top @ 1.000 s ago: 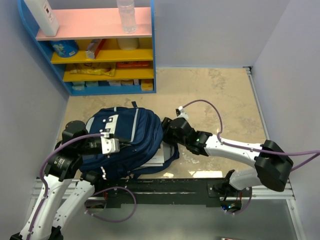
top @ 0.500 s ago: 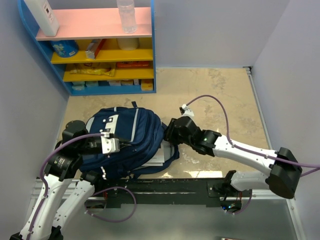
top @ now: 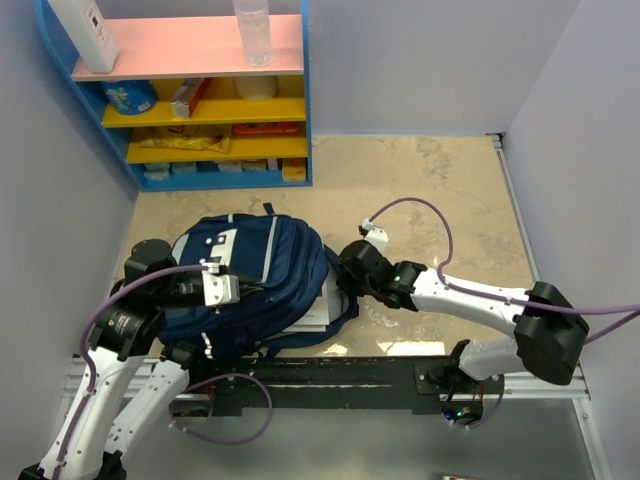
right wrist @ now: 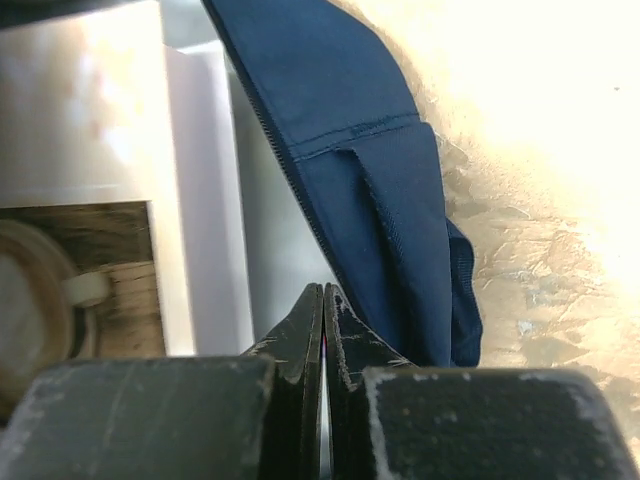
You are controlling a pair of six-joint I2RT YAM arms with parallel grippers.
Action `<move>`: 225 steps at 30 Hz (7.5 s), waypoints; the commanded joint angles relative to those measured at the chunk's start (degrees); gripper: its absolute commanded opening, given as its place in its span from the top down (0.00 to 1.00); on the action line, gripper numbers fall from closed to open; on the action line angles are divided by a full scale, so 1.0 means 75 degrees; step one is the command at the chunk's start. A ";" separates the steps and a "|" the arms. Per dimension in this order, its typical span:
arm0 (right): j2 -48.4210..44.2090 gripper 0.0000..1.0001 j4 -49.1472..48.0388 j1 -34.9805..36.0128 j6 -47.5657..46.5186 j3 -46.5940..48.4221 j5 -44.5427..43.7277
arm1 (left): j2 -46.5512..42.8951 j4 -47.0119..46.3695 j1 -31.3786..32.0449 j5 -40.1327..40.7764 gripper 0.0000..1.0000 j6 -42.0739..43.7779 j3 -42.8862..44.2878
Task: Pack the student bag
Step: Place the book in the student bag, then zip the student bag at the center of the board.
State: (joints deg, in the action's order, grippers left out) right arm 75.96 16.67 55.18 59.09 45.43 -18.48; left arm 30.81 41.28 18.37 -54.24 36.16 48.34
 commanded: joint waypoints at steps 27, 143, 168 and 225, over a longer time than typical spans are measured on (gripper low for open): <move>0.1303 1.00 -0.3005 0.0975 0.1578 0.2092 0.0664 | 0.0041 -0.0665 0.0035 -0.0784 1.00 0.0978 0.0586; -0.1890 0.58 -0.0815 0.1008 -0.1538 -0.0749 0.0391 | 0.3287 -0.1895 0.1980 0.5568 0.01 0.2083 -0.0399; 0.2855 0.45 -0.8631 0.2733 -0.6542 -0.1593 -0.1380 | 0.1939 -0.0418 0.1980 0.5321 0.04 0.0710 0.0329; 0.1285 1.00 -0.7542 0.3612 -0.3285 -0.3010 -0.2341 | 0.3744 -0.1098 0.5859 0.5943 0.30 0.0065 -0.1078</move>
State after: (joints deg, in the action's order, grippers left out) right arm 85.14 -37.45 82.00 32.58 23.22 -36.34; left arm 58.59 32.77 61.69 -7.53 38.59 39.40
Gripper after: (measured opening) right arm 0.104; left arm 0.730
